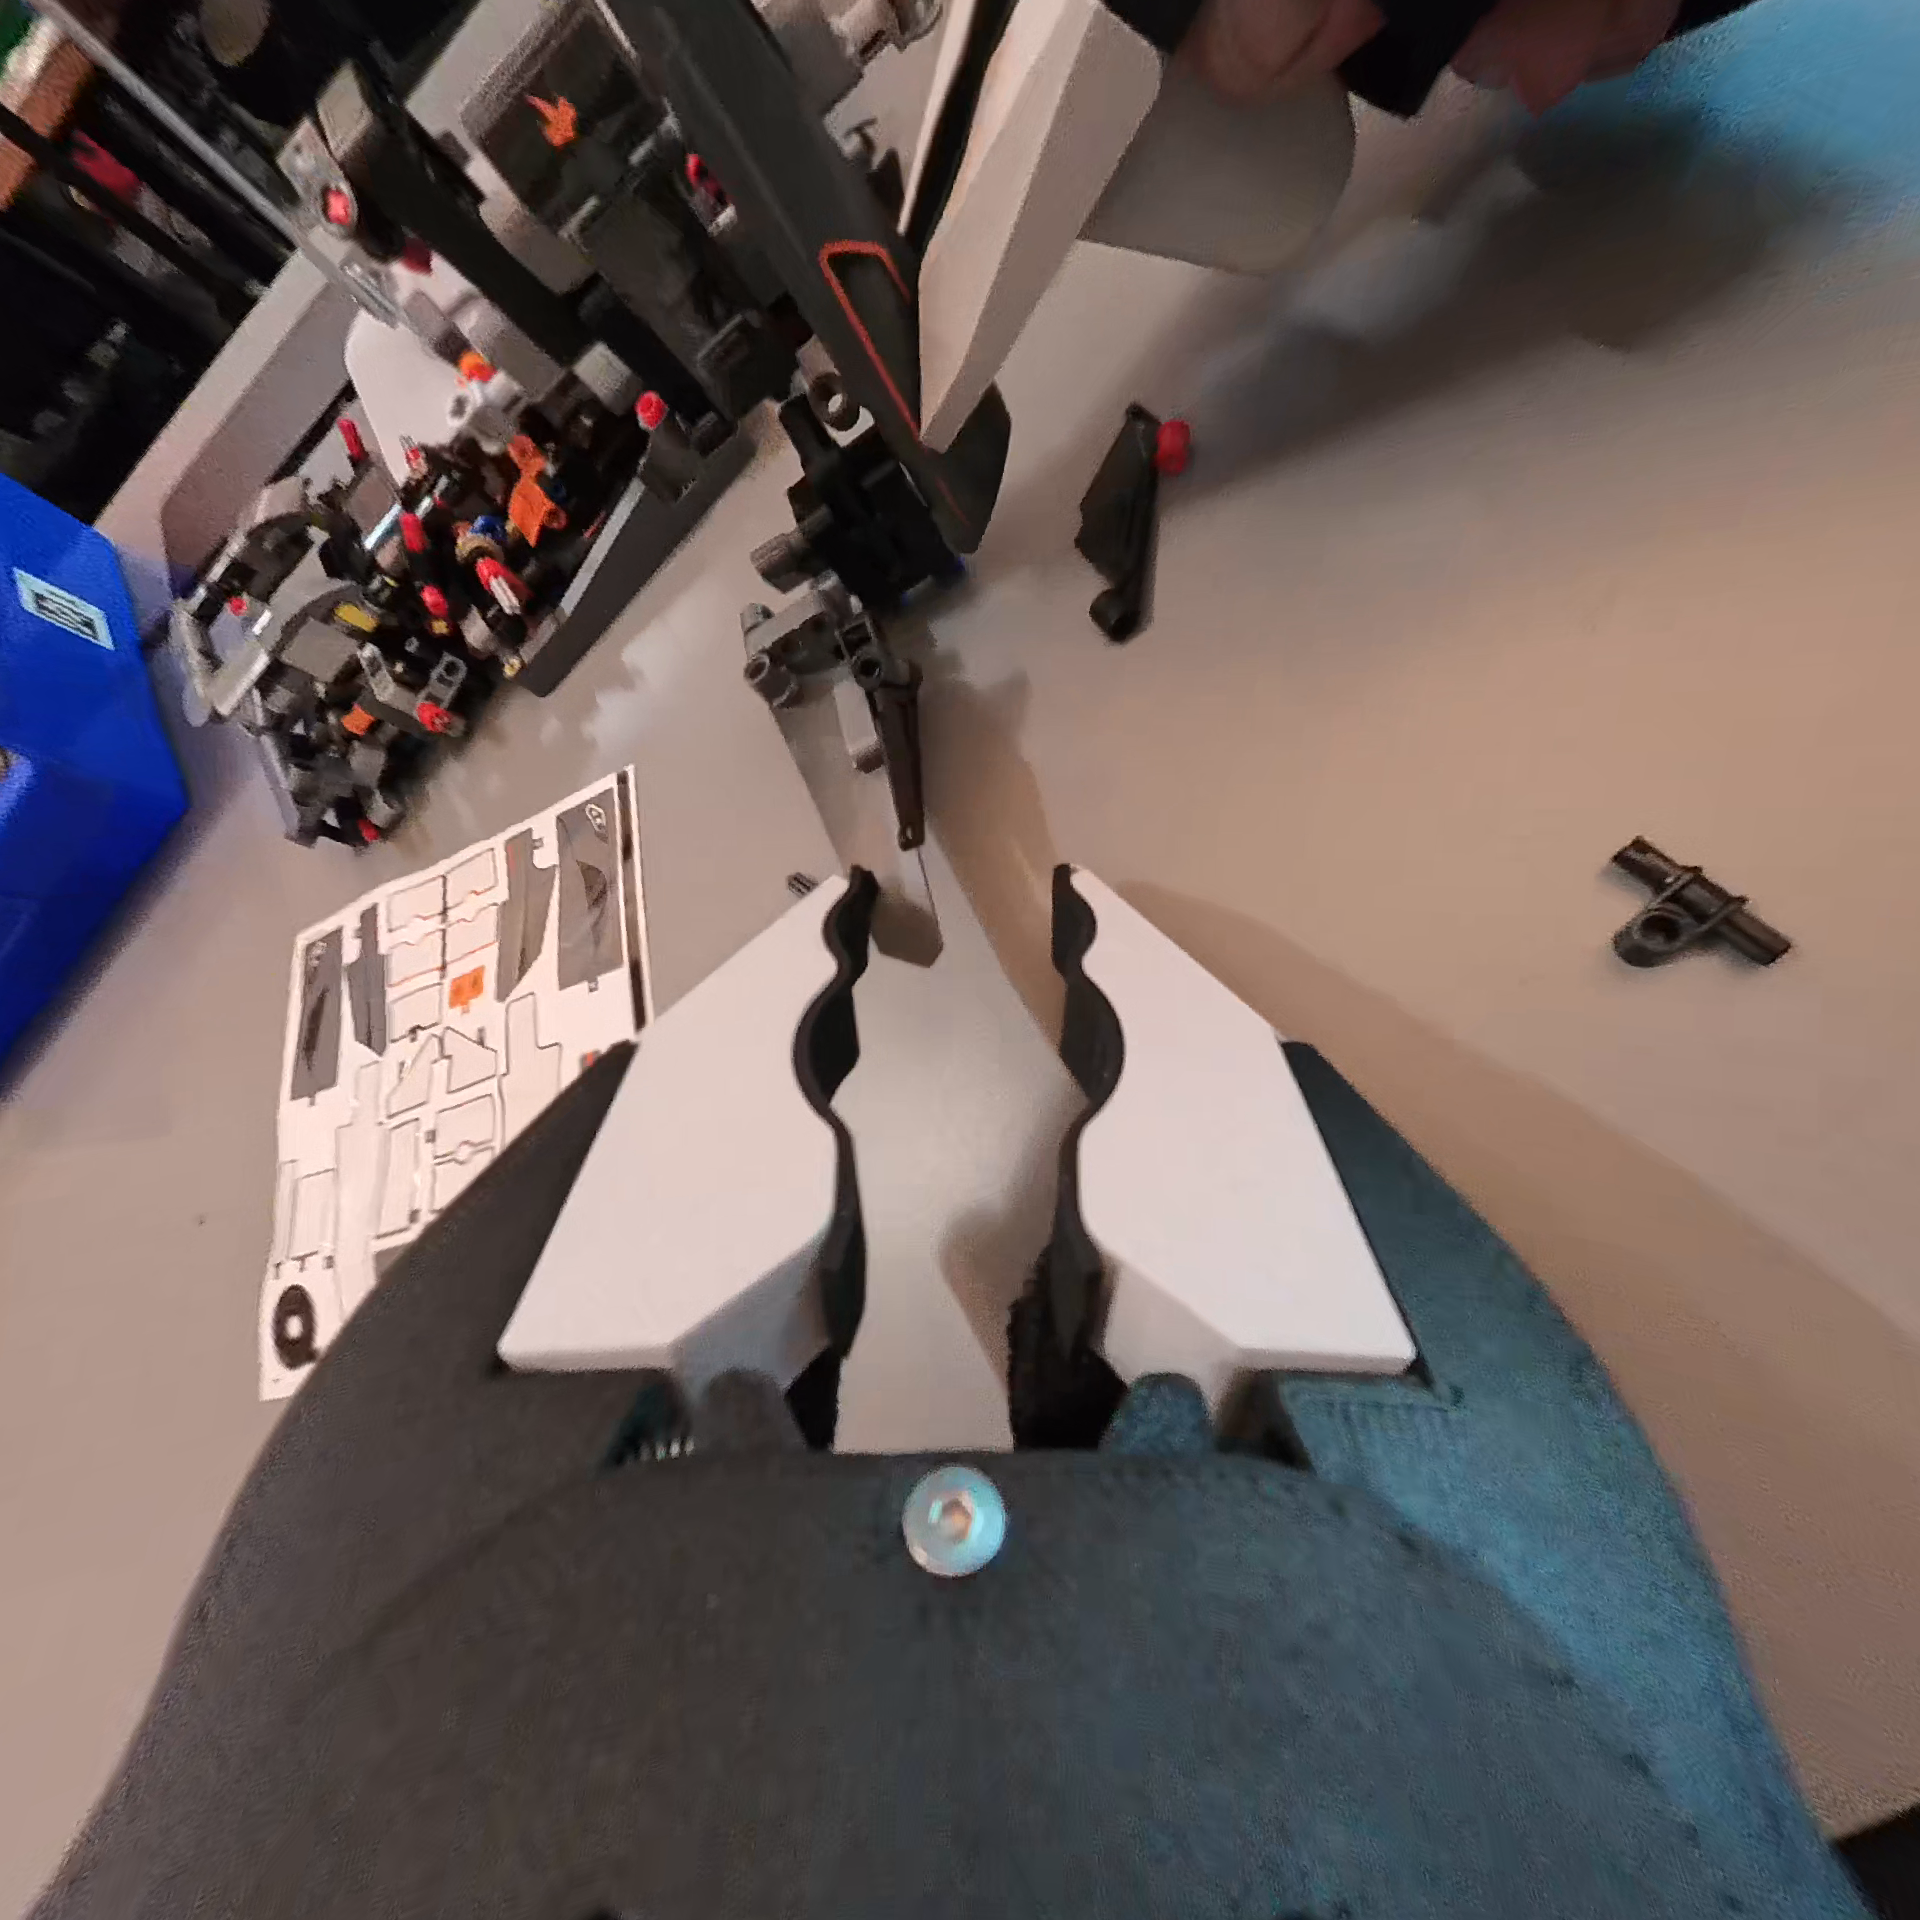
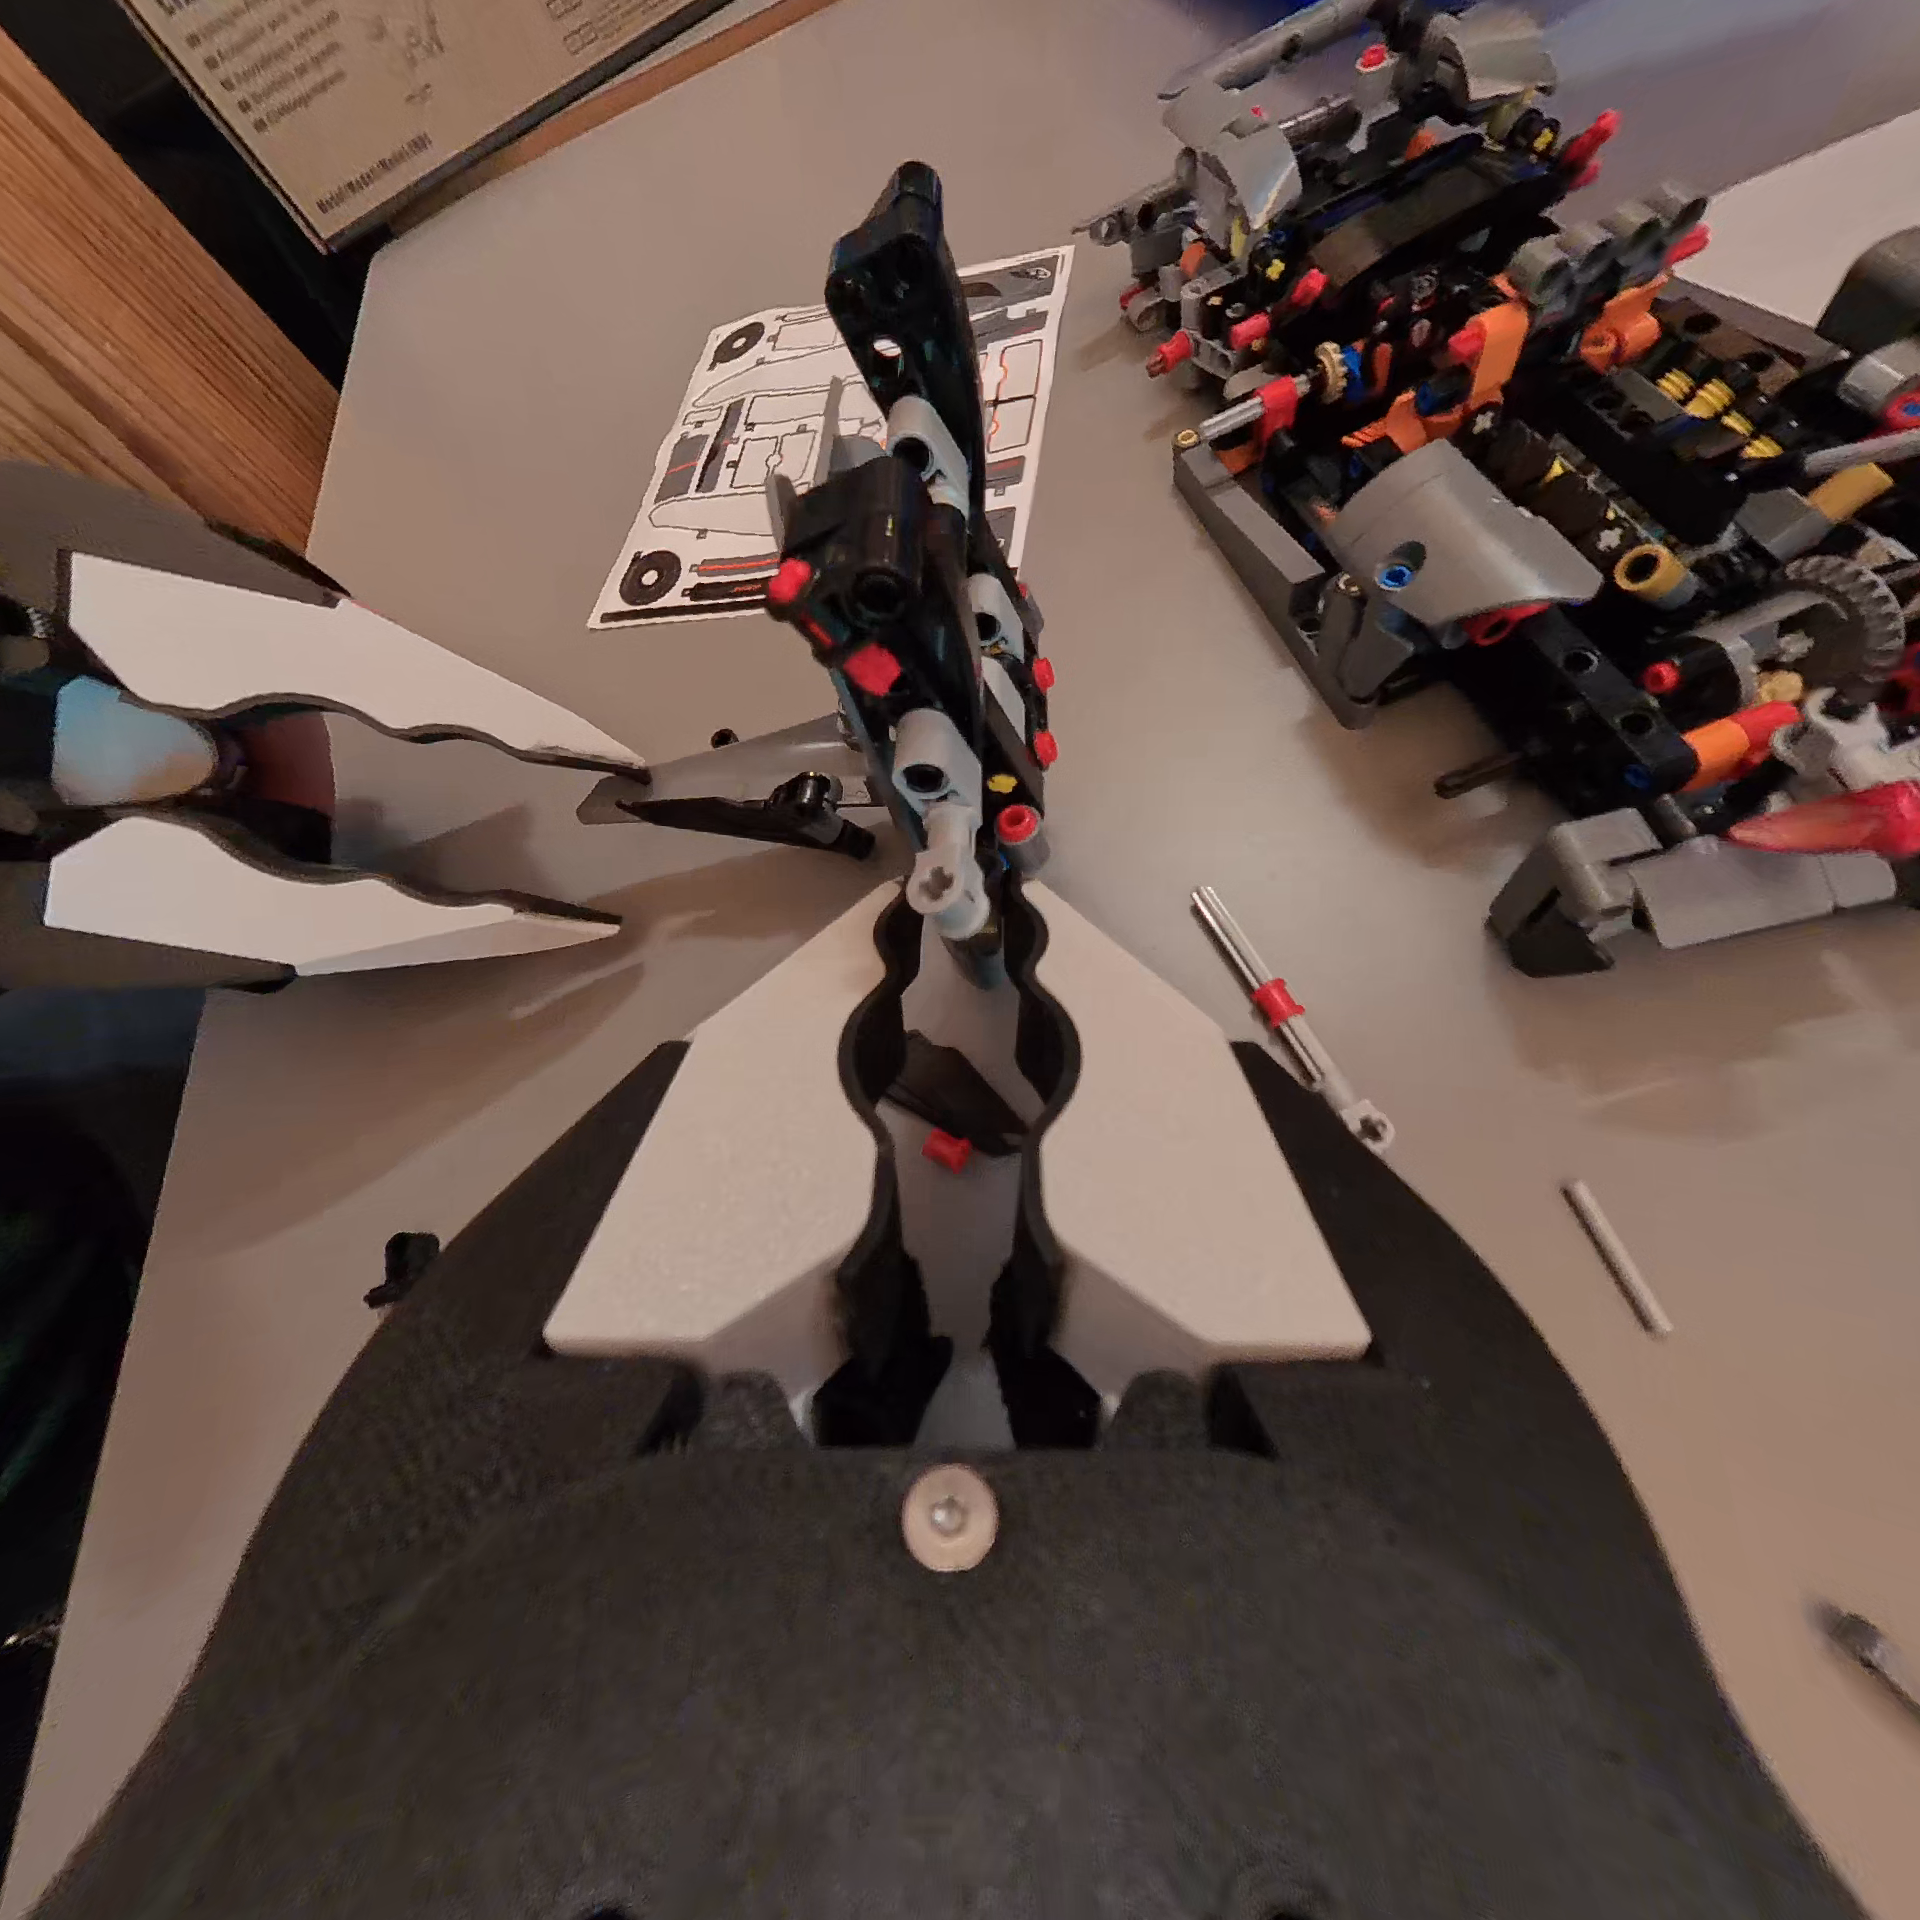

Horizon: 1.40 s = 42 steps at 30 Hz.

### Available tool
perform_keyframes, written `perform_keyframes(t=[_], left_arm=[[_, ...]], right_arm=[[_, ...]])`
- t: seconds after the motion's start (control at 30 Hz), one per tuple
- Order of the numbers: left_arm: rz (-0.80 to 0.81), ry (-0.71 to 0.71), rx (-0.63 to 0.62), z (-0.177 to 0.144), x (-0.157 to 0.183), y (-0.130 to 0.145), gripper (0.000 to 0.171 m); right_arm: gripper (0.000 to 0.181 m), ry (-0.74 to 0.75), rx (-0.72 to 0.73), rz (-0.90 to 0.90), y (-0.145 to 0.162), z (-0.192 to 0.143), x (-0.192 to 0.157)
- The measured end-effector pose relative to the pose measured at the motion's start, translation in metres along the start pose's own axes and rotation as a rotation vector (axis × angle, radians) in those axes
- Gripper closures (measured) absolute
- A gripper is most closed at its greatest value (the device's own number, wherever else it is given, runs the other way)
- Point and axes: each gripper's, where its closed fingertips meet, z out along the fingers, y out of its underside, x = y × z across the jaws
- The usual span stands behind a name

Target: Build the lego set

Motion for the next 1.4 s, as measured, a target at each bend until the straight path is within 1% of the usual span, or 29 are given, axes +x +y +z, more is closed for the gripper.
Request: perform_keyframes(t=[0.3,0.43,0.53,0.6,0.7,0.83,0.9,1.0,1.1,1.17,1.23,1.27,1.4], left_arm=[[0.094,-0.043,0.017,0.0,-0.004,-0.01,0.13],[0.15,-0.058,0.035,-0.002,-0.002,-0.012,0.125],[0.193,-0.117,0.027,-0.002,-0.011,-0.011,0.122],[0.237,-0.162,0.031,-0.004,-0.016,-0.013,0.121],[0.325,-0.206,0.063,-0.007,-0.018,-0.025,0.121],[0.442,-0.216,0.072,-0.003,-0.017,-0.033,0.119],[0.428,-0.195,0.082,-0.002,-0.017,-0.036,0.121],[0.396,-0.178,0.083,0.001,-0.018,-0.04,0.13],[0.41,-0.153,0.076,0.005,-0.013,-0.04,0.138],[0.416,-0.143,0.081,0.007,-0.012,-0.04,0.139],[0.454,-0.151,0.095,0.006,-0.011,-0.044,0.146],[0.472,-0.151,0.091,0.006,-0.011,-0.044,0.147],[0.484,-0.152,0.07,0.01,-0.012,-0.042,0.157]], right_arm=[[0.168,-0.047,0.001,0.154,0.003,-0.006,0.006],[0.168,-0.06,0.002,0.175,0.003,-0.007,0.007],[0.168,-0.061,0.0,0.181,0.004,-0.008,0.008],[0.168,-0.065,0.0,0.191,0.004,-0.008,0.009],[0.169,-0.071,0.001,0.203,0.004,-0.009,0.01],[0.168,-0.073,0.0,0.205,0.005,-0.009,0.01],[0.168,-0.074,-0.001,0.204,0.005,-0.01,0.01],[0.168,-0.077,0.0,0.206,0.005,-0.01,0.01],[0.168,-0.079,0.0,0.209,0.005,-0.01,0.01],[0.168,-0.081,-0.001,0.209,0.005,-0.01,0.01],[0.168,-0.082,-0.002,0.21,0.005,-0.01,0.01],[0.168,-0.083,-0.003,0.21,0.005,-0.01,0.01],[0.168,-0.085,-0.004,0.212,0.005,-0.01,0.01]])
